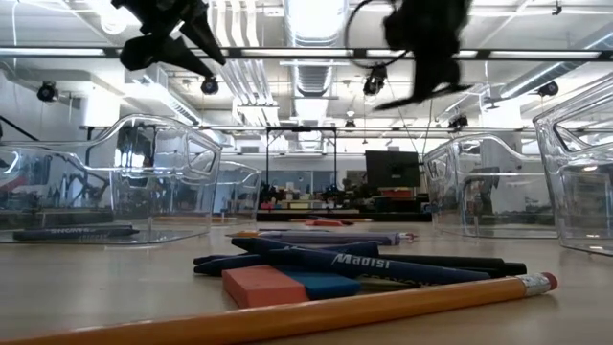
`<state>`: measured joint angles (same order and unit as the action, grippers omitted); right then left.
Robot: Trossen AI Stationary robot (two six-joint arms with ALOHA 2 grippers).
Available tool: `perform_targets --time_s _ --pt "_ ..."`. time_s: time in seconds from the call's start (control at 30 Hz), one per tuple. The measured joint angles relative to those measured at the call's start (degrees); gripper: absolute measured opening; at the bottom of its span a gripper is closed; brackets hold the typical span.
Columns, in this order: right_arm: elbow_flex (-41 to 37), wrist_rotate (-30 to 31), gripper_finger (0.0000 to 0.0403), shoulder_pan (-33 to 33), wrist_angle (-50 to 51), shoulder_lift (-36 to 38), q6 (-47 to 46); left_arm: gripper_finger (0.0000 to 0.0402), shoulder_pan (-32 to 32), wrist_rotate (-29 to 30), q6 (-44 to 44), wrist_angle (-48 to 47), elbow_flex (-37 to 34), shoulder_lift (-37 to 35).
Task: Sort crayons/erasers/pens/pencils in bins
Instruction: Put the black pen into the middle right transparent bin
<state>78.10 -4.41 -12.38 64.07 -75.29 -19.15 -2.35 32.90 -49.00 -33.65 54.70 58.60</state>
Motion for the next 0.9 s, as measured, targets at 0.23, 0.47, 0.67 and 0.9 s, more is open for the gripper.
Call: perform_targets --time_s 0.23,0.47,0.67,0.9 --pt "-4.15 4.47 0.0021 6.61 4.26 7.07 -14.17 0.0141 0.02 -1.57 7.15 2.78 0.00 0.67" --pt "-14.69 5.46 0.0022 11.22 7.59 7.03 -23.60 0.0141 0.02 -3.68 10.80 3.23 0.00 0.54" --pt "-24.65 5.44 0.0022 10.72 6.90 7.15 -23.23 0.0141 0.02 -6.20 10.74 3.22 0.00 0.54" --pt "-34.63 3.78 0.0022 8.57 -2.32 7.23 -19.34 0.0141 0.13 -5.17 10.41 4.71 -0.02 0.54"
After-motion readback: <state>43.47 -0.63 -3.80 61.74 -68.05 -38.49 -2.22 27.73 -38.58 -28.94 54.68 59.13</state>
